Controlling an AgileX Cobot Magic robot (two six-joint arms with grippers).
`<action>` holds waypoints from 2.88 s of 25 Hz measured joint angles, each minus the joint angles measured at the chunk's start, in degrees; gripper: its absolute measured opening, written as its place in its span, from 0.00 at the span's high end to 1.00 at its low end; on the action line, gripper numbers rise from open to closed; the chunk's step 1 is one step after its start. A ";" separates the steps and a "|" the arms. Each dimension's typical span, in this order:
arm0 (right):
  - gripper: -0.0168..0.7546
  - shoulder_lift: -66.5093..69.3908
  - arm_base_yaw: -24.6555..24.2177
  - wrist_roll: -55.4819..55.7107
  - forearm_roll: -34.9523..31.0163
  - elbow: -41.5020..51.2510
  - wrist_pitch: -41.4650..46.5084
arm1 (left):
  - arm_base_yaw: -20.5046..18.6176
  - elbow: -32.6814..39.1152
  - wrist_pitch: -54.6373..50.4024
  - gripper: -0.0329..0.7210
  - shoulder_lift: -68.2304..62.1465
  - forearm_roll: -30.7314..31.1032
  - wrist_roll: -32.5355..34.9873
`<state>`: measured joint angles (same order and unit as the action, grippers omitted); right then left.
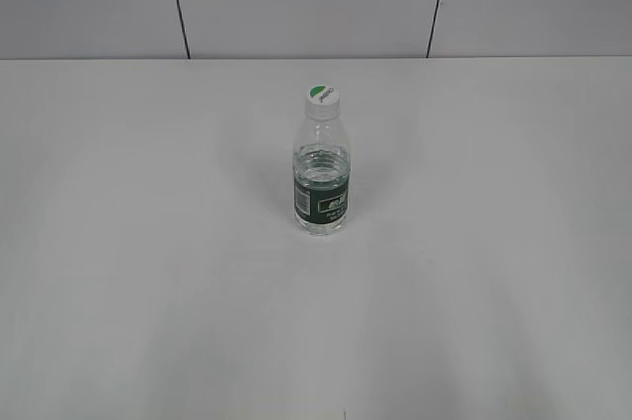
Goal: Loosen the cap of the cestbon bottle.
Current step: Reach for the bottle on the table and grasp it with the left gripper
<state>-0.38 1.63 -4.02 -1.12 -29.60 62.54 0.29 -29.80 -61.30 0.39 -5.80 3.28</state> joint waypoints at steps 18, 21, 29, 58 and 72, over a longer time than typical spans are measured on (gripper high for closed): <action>0.23 0.00 0.00 0.00 0.00 0.00 0.00 | 0.00 0.00 0.00 0.64 0.00 0.00 0.00; 0.23 0.00 0.00 0.00 0.00 0.00 0.00 | 0.00 0.00 0.00 0.64 0.00 0.00 0.00; 0.23 0.00 0.00 0.00 0.00 0.00 0.00 | 0.00 0.00 0.00 0.64 0.00 0.00 0.00; 0.23 0.00 0.00 0.00 0.00 0.00 0.00 | 0.00 0.00 0.00 0.41 0.00 0.00 0.00; 0.23 0.00 0.00 0.00 0.00 0.00 0.00 | 0.00 0.03 29.89 0.30 -4.83 5.80 0.00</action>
<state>-0.38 1.63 -4.02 -1.12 -29.60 62.54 0.29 -29.77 -31.41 -4.44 0.00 3.28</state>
